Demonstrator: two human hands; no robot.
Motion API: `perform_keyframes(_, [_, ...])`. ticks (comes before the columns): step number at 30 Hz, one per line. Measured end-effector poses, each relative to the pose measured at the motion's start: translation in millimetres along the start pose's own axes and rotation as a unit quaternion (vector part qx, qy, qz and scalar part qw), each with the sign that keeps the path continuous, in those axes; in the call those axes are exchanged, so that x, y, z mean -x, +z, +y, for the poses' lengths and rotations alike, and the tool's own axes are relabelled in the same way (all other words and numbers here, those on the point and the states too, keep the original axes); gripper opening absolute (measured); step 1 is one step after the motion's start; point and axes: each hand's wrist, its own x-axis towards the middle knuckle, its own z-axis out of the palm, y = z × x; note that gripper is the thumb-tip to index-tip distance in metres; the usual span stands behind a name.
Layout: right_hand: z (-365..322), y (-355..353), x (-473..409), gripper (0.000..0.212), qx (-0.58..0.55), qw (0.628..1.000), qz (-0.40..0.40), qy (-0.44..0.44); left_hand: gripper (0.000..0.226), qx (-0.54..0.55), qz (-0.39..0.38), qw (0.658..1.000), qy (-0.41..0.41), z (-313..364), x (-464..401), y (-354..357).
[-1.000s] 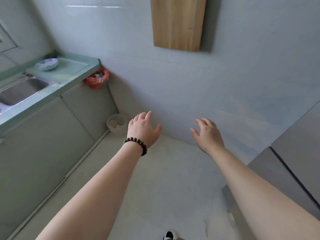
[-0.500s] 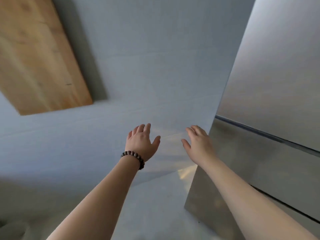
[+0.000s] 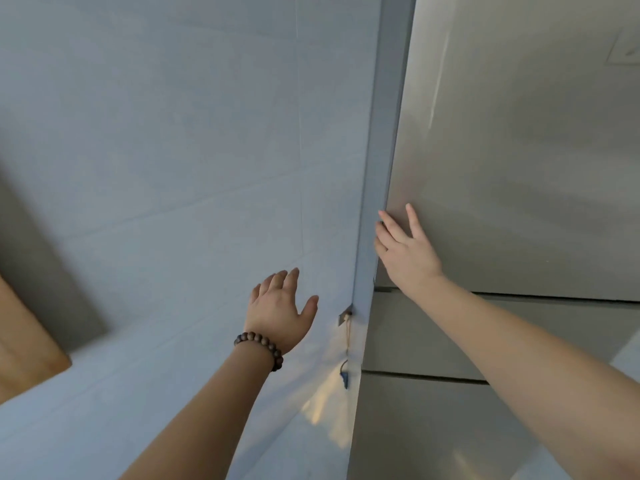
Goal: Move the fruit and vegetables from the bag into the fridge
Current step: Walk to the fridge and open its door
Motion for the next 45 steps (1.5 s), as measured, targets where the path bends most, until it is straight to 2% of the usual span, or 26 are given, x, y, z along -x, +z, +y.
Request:
perform_keyframes(3, [1.5,-5.4,-4.7,0.048,0.045,0.998,-0.03,-0.013,0.065,0.009,-0.009,1.0,0.019,5.4,-2.0,2.1])
perform_keyframes(9, [-1.3,-4.8,-9.8,0.051,0.045,0.996,-0.073,0.005,0.065,0.013,-0.029,0.999,0.033,20.4,1.9,11.6])
perform_keyframes(20, [-3.3,-11.9,-3.0,0.048,0.026,0.997,-0.072,0.008,0.065,0.045,-0.03,0.998,0.017,35.3,19.5,14.8])
perform_keyframes(27, [-10.8,-37.6,54.1,0.049,-0.029,0.999,-0.032,0.02,0.065,0.055,-0.027,0.998,0.023,40.7,38.0,8.1])
perform_keyframes(30, [-17.2,-46.7,87.9,0.044,-0.054,0.996,0.039,0.052,0.065,0.06,-0.023,0.997,0.035,47.6,42.2,2.3])
perform_keyframes(33, [-24.6,-50.1,123.3,0.029,-0.075,0.984,0.132,0.096,0.065,0.066,-0.018,0.996,0.053,60.5,45.0,-3.4])
perform_keyframes(36, [-29.9,-53.5,157.9,0.031,-0.097,0.971,0.177,0.131,0.064,0.074,-0.009,0.994,0.076,80.0,47.0,-9.6])
perform_keyframes(41, [-30.4,-55.8,214.5,0.021,-0.093,0.957,0.209,0.176,0.063,0.097,0.009,0.987,0.128,118.2,52.1,-14.3])
perform_keyframes(45, [-27.7,-63.0,261.3,0.033,-0.098,0.95,0.198,0.221,0.069,0.11,0.01,0.98,0.166,152.0,56.3,-12.3])
